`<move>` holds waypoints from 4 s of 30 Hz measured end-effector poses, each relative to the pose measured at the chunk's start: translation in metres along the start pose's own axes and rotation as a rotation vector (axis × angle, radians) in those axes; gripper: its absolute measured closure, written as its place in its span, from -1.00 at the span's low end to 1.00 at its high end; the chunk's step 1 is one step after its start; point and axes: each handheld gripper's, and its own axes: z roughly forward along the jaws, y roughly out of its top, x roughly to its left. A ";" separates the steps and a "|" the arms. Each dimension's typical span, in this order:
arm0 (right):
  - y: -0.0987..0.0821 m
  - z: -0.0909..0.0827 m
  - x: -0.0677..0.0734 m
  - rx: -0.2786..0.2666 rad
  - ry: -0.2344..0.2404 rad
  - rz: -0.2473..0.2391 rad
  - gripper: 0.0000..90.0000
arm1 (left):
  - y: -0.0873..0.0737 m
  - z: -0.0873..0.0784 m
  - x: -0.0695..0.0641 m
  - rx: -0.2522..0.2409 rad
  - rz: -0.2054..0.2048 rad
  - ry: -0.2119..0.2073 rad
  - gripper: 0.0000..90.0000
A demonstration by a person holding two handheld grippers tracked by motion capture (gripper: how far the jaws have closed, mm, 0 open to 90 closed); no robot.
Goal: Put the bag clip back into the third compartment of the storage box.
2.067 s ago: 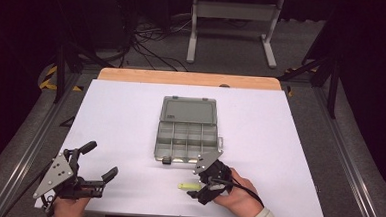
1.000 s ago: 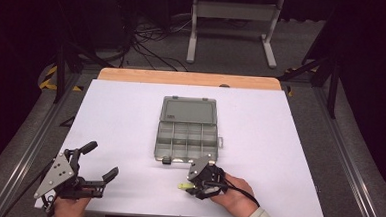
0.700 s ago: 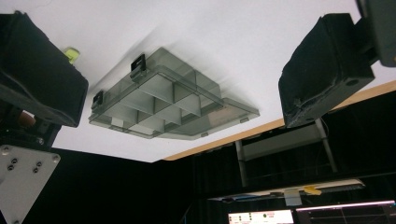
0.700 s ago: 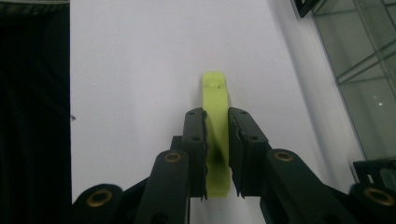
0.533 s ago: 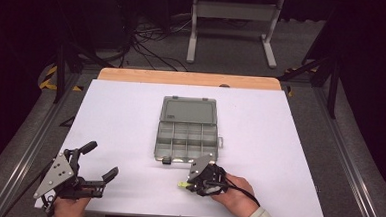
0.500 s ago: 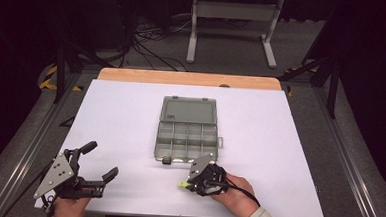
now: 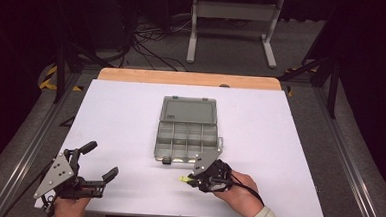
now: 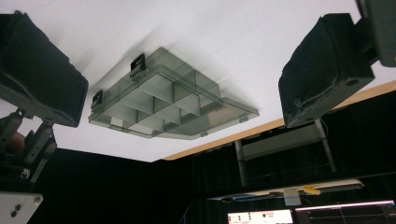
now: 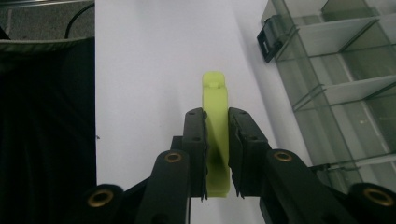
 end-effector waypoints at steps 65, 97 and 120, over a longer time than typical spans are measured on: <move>0.049 -0.026 -0.093 -0.105 -0.174 0.197 0.74 | -0.001 0.000 0.001 -0.004 -0.004 0.000 -0.95; 0.037 0.004 -0.133 -0.074 -0.222 0.327 0.74 | -0.001 0.000 0.002 0.000 -0.004 -0.003 -0.95; 0.024 0.018 -0.131 -0.049 -0.214 0.381 0.73 | 0.000 0.000 0.002 -0.002 -0.004 -0.004 -0.95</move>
